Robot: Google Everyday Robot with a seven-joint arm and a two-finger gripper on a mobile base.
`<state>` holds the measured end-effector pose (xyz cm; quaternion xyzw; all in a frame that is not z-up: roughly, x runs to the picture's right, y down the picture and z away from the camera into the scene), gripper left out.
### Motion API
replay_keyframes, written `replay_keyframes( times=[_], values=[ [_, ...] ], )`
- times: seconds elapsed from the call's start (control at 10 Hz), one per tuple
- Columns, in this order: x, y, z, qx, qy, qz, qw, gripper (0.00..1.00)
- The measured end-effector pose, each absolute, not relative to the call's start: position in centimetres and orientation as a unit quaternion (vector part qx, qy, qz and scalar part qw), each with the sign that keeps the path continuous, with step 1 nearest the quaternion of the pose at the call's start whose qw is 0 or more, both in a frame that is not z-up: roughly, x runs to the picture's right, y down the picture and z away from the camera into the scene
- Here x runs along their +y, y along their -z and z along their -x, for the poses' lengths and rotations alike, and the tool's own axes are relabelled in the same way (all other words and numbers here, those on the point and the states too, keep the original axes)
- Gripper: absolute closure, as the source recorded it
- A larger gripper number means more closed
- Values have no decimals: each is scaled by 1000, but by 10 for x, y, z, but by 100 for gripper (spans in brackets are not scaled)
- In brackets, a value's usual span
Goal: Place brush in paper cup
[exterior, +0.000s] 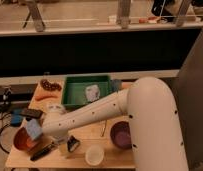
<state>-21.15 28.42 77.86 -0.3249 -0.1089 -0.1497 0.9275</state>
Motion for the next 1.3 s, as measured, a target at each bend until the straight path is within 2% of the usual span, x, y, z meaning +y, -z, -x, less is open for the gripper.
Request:
replay_keyframes(
  times=[0.8, 1.2, 1.3],
  values=[
    [297, -787, 245, -108, 131, 362, 917, 21],
    [300, -789, 247, -112, 137, 367, 913, 56],
    [298, -788, 247, -112, 137, 367, 913, 68]
  ],
)
